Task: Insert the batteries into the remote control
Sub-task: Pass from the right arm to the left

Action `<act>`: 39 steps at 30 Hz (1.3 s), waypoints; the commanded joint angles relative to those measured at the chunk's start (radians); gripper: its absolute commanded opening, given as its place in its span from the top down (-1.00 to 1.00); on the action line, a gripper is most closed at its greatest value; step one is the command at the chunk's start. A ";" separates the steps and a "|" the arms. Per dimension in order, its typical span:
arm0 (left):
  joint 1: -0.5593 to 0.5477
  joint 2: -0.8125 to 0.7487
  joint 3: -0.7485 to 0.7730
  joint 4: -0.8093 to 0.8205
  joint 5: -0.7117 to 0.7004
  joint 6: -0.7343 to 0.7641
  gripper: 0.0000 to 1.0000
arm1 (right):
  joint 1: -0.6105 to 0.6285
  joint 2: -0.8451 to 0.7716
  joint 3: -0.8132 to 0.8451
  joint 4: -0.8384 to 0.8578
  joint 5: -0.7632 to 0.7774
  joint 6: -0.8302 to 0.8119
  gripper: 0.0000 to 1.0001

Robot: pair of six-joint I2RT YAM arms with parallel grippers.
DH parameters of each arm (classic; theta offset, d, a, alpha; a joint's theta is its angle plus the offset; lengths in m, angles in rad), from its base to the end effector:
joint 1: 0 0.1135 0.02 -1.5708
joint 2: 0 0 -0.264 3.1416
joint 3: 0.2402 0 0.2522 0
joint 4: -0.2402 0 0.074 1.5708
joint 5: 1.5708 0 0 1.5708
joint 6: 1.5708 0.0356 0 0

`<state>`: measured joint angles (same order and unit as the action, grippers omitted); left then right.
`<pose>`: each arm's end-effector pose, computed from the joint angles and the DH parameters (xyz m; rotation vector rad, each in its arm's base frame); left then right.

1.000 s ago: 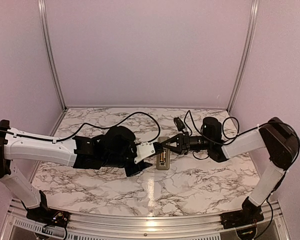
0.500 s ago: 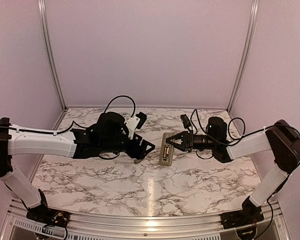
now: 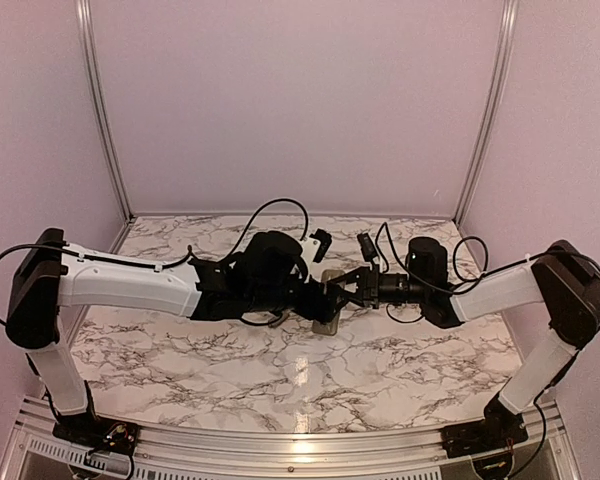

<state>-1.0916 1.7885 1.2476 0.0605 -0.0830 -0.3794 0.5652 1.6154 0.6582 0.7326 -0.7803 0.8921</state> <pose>0.1940 -0.3669 0.2460 0.6998 2.0370 -0.8099 0.2557 0.1918 0.1894 -0.3195 2.0668 1.6647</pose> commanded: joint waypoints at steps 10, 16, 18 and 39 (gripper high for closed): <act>-0.009 0.140 0.159 -0.223 -0.093 -0.042 -0.55 | 0.022 -0.045 0.046 -0.029 0.069 -0.013 1.00; -0.011 0.172 0.196 -0.268 -0.108 -0.048 -0.53 | 0.024 -0.048 0.049 -0.032 0.074 -0.012 1.00; -0.011 0.172 0.201 -0.272 -0.110 -0.049 -0.44 | 0.025 -0.048 0.047 -0.037 0.073 -0.013 1.00; 0.001 0.081 0.079 -0.535 0.074 0.293 0.22 | -0.105 -0.212 0.025 -0.366 0.074 -0.226 -0.50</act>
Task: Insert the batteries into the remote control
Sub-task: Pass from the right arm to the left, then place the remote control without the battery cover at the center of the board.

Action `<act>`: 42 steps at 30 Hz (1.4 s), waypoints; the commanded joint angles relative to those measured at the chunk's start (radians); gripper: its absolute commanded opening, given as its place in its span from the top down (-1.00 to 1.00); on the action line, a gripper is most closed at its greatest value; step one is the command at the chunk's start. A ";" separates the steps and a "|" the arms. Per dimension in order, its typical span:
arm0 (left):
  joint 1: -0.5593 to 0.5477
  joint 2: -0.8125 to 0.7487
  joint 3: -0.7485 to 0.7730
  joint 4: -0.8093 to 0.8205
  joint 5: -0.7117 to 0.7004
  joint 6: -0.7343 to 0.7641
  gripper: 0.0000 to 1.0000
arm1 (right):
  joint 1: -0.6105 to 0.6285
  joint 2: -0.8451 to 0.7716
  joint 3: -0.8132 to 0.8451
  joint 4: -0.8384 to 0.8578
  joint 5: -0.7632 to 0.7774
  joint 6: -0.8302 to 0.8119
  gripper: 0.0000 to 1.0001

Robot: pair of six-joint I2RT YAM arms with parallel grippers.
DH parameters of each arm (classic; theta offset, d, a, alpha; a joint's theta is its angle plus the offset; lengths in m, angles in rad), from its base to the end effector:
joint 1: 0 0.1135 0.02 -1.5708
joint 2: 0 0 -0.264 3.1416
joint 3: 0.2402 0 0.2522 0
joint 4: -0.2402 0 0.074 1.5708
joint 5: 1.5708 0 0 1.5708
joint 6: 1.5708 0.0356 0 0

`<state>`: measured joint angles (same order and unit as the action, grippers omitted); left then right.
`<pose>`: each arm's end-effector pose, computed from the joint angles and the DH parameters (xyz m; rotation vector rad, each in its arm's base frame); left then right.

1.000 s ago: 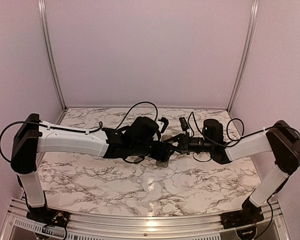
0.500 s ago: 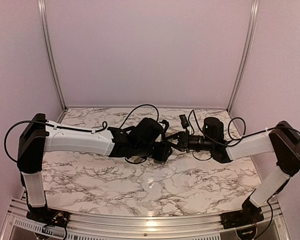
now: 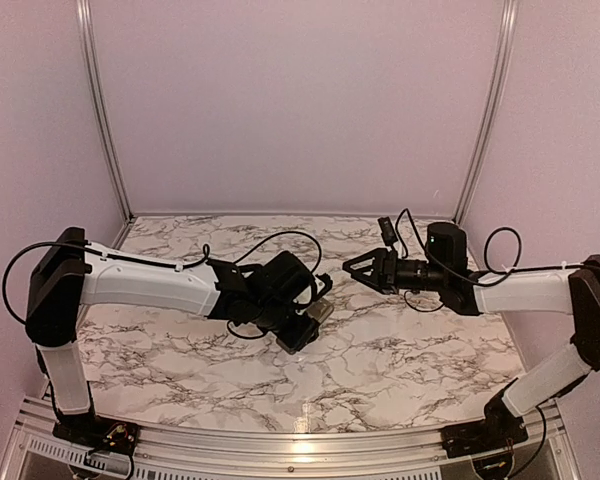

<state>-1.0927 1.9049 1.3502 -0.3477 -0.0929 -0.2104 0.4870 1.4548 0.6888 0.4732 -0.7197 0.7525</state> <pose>0.1935 -0.3663 0.1990 1.0397 2.2971 -0.4377 0.2577 0.1630 0.2201 -0.2900 2.0606 1.4786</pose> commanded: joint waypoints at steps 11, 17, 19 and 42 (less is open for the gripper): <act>0.002 0.052 -0.015 -0.245 0.154 0.229 0.15 | -0.062 -0.210 -0.010 -0.286 0.150 -0.256 -0.65; 0.001 0.090 -0.003 -0.294 0.138 0.306 0.11 | -0.062 -0.328 -0.037 -0.320 0.309 -0.304 -0.97; 0.001 0.097 0.004 -0.317 0.140 0.332 0.09 | -0.063 -0.374 -0.058 -0.301 0.345 -0.303 -0.97; 0.091 -0.079 -0.029 -0.238 0.145 0.331 -0.73 | -0.063 -0.324 -0.060 -0.223 0.228 -0.304 -0.97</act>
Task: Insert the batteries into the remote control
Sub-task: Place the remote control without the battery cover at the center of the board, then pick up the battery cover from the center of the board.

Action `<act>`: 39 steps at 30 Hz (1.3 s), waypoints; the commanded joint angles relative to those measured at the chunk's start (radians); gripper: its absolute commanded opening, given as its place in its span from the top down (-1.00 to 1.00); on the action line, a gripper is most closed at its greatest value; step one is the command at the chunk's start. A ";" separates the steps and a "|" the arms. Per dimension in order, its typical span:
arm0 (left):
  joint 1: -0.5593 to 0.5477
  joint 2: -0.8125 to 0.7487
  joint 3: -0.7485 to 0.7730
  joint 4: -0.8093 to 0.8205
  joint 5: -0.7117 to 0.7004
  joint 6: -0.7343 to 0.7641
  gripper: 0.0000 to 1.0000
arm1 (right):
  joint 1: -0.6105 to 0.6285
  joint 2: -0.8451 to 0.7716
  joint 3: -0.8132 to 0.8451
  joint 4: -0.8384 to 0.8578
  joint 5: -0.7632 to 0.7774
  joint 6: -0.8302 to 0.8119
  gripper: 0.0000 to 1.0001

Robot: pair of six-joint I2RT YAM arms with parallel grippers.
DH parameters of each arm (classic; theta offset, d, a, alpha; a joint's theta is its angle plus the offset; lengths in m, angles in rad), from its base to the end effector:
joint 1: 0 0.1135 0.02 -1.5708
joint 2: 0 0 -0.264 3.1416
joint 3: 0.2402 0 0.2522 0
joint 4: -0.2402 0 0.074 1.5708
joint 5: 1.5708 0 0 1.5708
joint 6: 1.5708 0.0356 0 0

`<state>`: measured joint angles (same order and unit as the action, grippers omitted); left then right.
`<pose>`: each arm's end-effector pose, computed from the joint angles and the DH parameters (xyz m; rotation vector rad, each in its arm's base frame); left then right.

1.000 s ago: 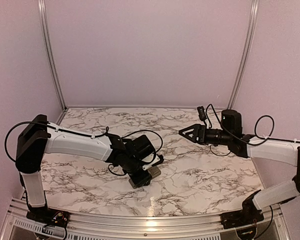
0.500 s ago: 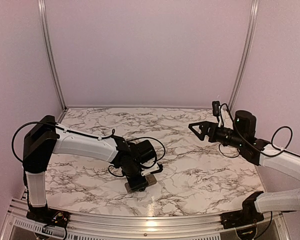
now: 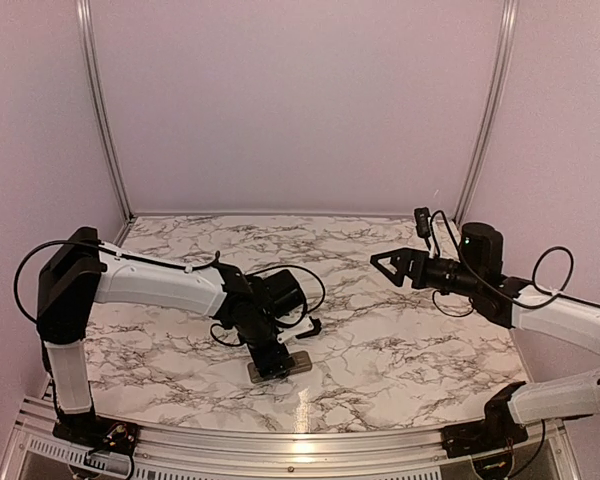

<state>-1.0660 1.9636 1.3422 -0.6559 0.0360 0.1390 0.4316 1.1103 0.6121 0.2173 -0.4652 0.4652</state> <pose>0.1860 -0.3392 0.1587 1.6416 2.3732 -0.2372 0.2188 0.1183 0.2563 -0.3106 1.9305 1.0387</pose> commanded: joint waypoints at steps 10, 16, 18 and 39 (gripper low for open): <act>0.265 -0.122 0.034 0.122 0.028 -0.073 -0.81 | -0.008 0.102 0.047 0.044 -0.110 -0.034 -0.97; 0.275 -0.005 0.098 0.118 0.011 -0.094 -0.60 | -0.008 0.143 0.052 0.049 -0.159 -0.036 -0.97; 0.275 0.019 0.108 0.116 0.023 -0.095 -0.53 | -0.008 0.149 0.053 0.053 -0.164 -0.037 -0.97; 0.242 0.148 0.162 0.085 0.008 -0.128 -0.10 | -0.013 0.232 0.077 0.070 -0.206 -0.021 -0.90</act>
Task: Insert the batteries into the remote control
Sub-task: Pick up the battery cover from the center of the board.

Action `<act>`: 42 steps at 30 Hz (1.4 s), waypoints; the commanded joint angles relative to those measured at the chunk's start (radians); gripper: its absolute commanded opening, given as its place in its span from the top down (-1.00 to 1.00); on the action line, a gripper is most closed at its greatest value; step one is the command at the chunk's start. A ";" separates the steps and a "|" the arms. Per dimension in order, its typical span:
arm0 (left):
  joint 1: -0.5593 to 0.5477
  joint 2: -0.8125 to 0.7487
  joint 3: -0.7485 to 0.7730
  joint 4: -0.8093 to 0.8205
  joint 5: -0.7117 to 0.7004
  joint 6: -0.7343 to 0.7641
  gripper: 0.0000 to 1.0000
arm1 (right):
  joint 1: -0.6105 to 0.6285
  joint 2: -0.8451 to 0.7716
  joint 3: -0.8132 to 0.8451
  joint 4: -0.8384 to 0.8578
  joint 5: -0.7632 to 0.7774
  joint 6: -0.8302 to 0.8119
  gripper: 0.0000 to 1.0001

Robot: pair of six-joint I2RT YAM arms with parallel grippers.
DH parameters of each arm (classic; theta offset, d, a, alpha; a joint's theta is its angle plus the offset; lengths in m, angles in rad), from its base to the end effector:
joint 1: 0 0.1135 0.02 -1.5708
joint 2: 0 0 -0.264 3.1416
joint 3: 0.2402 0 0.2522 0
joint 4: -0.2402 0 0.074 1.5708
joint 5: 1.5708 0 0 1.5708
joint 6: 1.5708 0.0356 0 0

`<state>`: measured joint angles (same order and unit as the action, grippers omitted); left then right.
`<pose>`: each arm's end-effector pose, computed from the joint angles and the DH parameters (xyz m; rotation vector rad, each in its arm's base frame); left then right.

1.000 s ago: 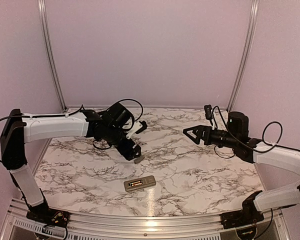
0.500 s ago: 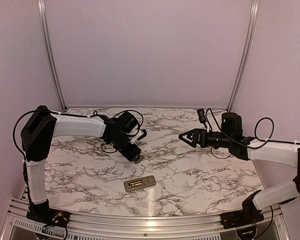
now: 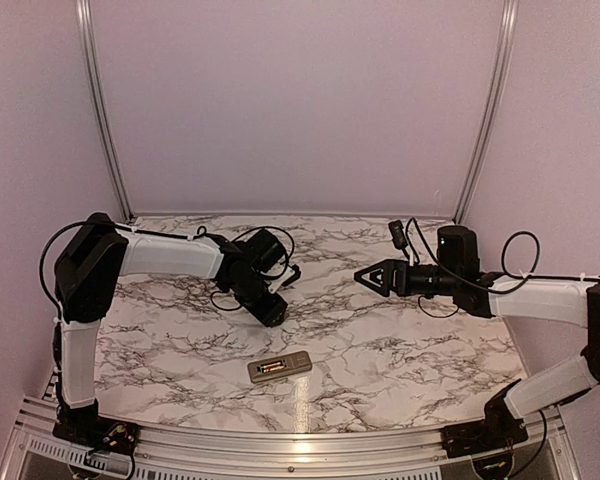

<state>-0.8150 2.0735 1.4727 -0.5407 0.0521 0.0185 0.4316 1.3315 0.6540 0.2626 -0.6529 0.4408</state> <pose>0.2927 -0.3133 0.1562 1.1276 2.5087 -0.2986 0.2448 0.1366 0.2219 -0.4431 2.0516 1.1937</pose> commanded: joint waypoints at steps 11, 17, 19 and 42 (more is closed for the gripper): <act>-0.027 0.056 0.028 -0.051 -0.089 -0.008 0.15 | -0.024 0.019 0.026 0.052 -0.047 0.019 -0.89; -0.029 0.014 -0.014 -0.061 -0.104 0.001 0.37 | -0.023 0.026 0.026 0.054 -0.050 0.021 -0.88; -0.029 -0.014 -0.030 -0.062 -0.107 0.010 0.41 | -0.023 0.028 0.025 0.059 -0.053 0.022 -0.88; -0.175 -0.348 -0.235 -0.241 -0.065 0.160 0.56 | -0.024 0.047 0.016 0.085 -0.105 0.040 -0.84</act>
<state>-0.9344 1.7462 1.2327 -0.6617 0.0006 0.1379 0.4164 1.3636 0.6540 0.3256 -0.7330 0.4782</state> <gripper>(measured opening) 0.248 0.926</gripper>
